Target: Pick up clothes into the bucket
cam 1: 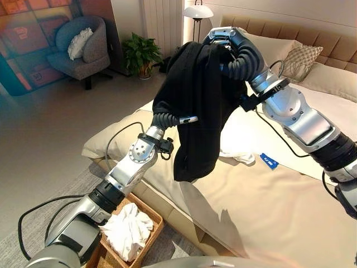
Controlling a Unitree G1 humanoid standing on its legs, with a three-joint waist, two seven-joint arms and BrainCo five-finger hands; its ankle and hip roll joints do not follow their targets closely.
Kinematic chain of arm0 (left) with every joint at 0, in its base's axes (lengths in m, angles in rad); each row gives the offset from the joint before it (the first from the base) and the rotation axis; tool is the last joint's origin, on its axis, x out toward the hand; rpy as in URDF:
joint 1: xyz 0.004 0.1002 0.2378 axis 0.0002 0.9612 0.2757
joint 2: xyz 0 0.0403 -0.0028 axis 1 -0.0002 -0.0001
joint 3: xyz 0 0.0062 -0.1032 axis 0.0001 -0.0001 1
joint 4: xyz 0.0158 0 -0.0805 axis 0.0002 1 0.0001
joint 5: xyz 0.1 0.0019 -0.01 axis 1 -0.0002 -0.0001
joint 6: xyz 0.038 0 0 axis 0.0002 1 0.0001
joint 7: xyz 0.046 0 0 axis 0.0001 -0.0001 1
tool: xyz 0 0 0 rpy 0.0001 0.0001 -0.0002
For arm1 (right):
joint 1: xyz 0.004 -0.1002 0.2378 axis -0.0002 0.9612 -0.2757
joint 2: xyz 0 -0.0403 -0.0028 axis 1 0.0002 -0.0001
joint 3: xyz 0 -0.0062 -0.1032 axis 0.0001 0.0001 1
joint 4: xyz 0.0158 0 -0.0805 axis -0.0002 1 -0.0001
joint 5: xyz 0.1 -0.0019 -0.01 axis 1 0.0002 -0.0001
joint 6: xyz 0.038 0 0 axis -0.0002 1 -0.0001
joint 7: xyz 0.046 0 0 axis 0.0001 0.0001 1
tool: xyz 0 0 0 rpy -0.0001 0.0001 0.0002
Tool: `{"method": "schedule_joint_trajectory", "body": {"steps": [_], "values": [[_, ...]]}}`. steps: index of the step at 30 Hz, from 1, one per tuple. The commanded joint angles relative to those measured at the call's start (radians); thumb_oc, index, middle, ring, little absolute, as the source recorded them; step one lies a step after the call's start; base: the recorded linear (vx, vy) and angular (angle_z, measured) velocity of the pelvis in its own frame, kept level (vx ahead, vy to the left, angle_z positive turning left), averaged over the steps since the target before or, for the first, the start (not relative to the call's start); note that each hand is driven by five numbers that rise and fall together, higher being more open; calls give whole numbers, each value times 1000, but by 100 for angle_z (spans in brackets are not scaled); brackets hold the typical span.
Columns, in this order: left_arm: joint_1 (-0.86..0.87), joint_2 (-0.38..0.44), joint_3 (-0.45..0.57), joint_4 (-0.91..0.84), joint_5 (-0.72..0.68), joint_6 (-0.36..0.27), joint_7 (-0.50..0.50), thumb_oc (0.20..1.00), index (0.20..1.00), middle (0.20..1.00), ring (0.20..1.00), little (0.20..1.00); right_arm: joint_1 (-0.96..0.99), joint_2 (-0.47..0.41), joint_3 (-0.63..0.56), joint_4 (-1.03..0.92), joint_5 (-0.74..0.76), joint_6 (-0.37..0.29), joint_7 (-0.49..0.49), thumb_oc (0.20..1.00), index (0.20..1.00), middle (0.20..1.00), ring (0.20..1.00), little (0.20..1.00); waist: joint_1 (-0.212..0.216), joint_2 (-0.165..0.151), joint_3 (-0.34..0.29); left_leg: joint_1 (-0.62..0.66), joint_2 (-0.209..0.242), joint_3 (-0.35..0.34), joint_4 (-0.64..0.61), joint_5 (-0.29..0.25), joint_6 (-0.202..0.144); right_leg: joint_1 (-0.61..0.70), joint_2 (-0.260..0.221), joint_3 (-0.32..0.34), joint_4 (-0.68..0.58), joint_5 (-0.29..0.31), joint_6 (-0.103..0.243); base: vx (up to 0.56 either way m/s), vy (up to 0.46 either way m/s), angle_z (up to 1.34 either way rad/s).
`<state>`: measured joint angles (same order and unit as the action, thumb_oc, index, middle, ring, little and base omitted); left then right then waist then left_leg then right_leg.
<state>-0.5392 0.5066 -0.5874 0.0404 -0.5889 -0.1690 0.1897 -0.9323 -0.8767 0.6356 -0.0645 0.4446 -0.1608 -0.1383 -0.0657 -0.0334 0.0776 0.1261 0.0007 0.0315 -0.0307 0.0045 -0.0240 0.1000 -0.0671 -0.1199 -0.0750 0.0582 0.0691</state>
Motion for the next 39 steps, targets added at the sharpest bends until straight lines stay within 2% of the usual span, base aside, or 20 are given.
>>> {"method": "schedule_joint_trajectory", "body": {"steps": [1, 3, 10, 17, 21, 22, 29, 30, 31, 32, 35, 39], "values": [[-157, 31, -98, -33, -154, -28, -53, 1000, 1000, 1000, 1000, 1000, -35, -21, -20, -39, 99, -34, 6, 200, 200, 200, 200, 200, 18, -34, -17, -57, 5, -36, 76, -29, -23, -16, -52, -48, 114, -56, 62, 0, 0, 0], [-178, 44, -148, -56, -239, -17, -80, 1000, 1000, 1000, 1000, 1000, -32, -13, 6, -52, 142, -33, 18, 200, 200, 200, 200, 200, 17, -35, -17, -59, 6, -36, 76, -27, -24, -16, -52, -49, 114, -54, 62, 0, 0, 0], [-252, 77, -287, -89, -382, 9, -139, 1000, 1000, 1000, 1000, 1000, -37, -3, 99, -96, 265, -27, 76, 200, 200, 200, 200, 200, 15, -36, -14, -62, 6, -40, 74, -22, -28, -17, -52, -52, 113, -53, 62, 0, 0, 0], [-380, 130, -444, -109, -409, 45, -224, 1000, 1000, 1000, 1000, 1000, -65, -7, 159, -104, 318, -32, 105, 200, 200, 200, 200, 200, 8, -31, -13, -60, 6, -38, 74, -21, -29, -16, -53, -54, 113, -52, 66, 0, 0, 0], [-380, 118, -457, -97, -399, 41, -221, 1000, 1000, 1000, 1000, 1000, -65, -3, 164, -108, 322, -36, 106, 200, 200, 200, 200, 200, 8, -32, -11, -60, 5, -39, 74, -21, -29, -17, -53, -54, 116, -52, 66, 0, 0, 0], [-369, 108, -448, -93, -390, 38, -216, 200, 200, 200, 200, 200, -59, 0, 158, -117, 321, -36, 108, 200, 200, 200, 200, 200, 8, -34, -10, -59, 5, -40, 73, -21, -29, -16, -53, -53, 117, -52, 66, 0, 0, 0], [-284, 59, -371, -71, -372, 26, -194, 200, 200, 200, 200, 200, -10, 7, 106, -137, 293, -41, 95, 200, 200, 200, 200, 200, 10, -39, -9, -61, 4, -40, 72, -22, -26, -17, -55, -55, 120, -56, 65, 0, 0, 0], [-250, 45, -335, -71, -373, 21, -186, 200, 200, 200, 200, 200, 5, 7, 79, -142, 271, -43, 86, 498, 498, 498, 498, 498, 10, -40, -9, -60, 3, -40, 72, -23, -24, -16, -56, -54, 120, -57, 65, 0, 0, 0], [-226, 38, -313, -70, -376, 19, -179, 200, 200, 200, 200, 200, 18, 7, 60, -141, 258, -43, 77, 884, 884, 884, 884, 884, 10, -41, -8, -60, 3, -40, 73, -24, -23, -16, -56, -54, 121, -58, 64, 0, 0, 0], [-208, 34, -294, -71, -379, 17, -174, 200, 200, 200, 200, 200, 28, 5, 47, -141, 250, -43, 75, 1000, 1000, 1000, 1000, 1000, 11, -42, -9, -60, 2, -40, 74, -26, -23, -15, -56, -54, 122, -59, 64, 0, 0, 0], [-152, 22, -252, -79, -398, 19, -170, 200, 200, 200, 200, 200, 62, -10, 1, -136, 219, -39, 56, 1000, 1000, 1000, 1000, 1000, 10, -45, -12, -58, 1, -41, 74, -29, -20, -13, -57, -54, 124, -61, 64, 0, 0, 0], [-77, 47, -195, -116, -418, 27, -183, 200, 200, 200, 200, 200, 129, -39, -88, -119, 183, -37, 25, 1000, 1000, 1000, 1000, 1000, 12, -45, -15, -54, 1, -43, 74, -31, -19, -10, -58, -55, 124, -62, 64, 0, 0, 0]]}}
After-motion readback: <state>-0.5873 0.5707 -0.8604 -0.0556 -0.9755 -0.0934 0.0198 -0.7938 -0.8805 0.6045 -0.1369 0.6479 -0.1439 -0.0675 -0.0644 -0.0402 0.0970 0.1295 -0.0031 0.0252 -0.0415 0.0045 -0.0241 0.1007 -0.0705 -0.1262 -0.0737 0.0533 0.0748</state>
